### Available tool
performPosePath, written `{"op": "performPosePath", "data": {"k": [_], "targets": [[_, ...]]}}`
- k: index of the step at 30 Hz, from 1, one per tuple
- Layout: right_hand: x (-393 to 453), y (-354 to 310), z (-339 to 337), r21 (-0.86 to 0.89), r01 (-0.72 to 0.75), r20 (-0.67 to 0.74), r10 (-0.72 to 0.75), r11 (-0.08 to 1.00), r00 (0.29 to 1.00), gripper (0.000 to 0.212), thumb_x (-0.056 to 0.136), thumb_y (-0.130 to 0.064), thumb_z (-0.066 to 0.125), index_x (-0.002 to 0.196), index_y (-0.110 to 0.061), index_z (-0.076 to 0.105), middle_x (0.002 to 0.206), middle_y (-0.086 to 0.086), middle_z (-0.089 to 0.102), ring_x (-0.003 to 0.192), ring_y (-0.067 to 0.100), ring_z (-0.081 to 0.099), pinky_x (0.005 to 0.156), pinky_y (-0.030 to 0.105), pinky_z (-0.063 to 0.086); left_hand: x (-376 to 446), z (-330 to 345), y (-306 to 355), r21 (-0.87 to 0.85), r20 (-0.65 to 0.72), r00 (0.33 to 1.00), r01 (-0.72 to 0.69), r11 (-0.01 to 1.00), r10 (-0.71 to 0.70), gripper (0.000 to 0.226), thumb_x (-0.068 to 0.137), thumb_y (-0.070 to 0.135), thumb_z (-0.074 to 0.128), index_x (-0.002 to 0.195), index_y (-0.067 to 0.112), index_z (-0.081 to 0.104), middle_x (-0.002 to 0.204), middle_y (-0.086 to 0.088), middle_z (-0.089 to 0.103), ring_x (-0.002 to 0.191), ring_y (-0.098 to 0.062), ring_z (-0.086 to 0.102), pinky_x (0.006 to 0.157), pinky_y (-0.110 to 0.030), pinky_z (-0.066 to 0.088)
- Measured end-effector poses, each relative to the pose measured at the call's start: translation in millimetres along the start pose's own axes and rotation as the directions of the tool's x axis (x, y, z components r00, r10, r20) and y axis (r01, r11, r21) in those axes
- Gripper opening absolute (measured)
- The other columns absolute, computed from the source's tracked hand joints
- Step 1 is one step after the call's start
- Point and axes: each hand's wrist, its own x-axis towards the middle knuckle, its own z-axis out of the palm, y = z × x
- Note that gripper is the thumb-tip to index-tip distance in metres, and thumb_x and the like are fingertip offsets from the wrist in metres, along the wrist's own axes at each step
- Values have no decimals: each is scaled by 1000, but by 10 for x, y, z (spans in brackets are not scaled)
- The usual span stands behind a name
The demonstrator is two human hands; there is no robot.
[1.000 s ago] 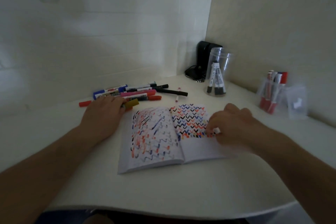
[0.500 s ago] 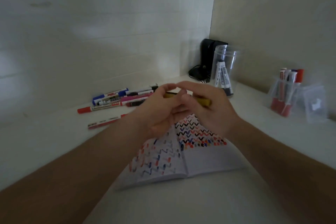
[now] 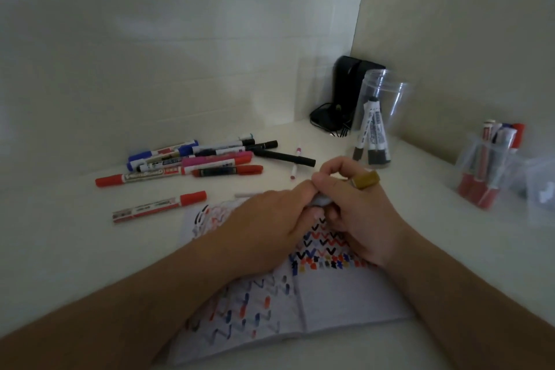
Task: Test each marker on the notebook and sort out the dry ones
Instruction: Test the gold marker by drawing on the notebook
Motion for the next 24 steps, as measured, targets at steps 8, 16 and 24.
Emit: {"op": "performPosePath", "data": {"k": [8, 16, 24], "targets": [[25, 54, -19, 32, -83, 4, 83, 996, 997, 16, 100, -16, 60, 84, -13, 59, 63, 12, 49, 48, 14, 41, 42, 23, 27, 44, -5, -54, -67, 41, 999, 35, 997, -32, 21, 107, 49, 37, 124, 40, 47, 79, 10, 60, 62, -3, 54, 57, -16, 35], [-39, 28, 10, 46, -67, -3, 67, 997, 998, 12, 99, -13, 61, 88, -11, 59, 64, 14, 48, 49, 14, 43, 41, 22, 31, -10, -22, -45, -122, 24, 999, 24, 992, -21, 13, 105, 54, 39, 116, 49, 45, 81, 9, 65, 66, -6, 59, 66, -34, 54], [-49, 12, -36, -28, 25, 5, -25, 999, 1000, 3, 83, -16, 65, 80, -15, 65, 63, 5, 52, 52, 13, 45, 44, 21, 37, -49, -60, 49, -86, 76, 982, 182, 980, -175, 67, 80, 63, 75, 129, 40, 35, 81, 16, 58, 67, 6, 57, 50, -9, 39]]}}
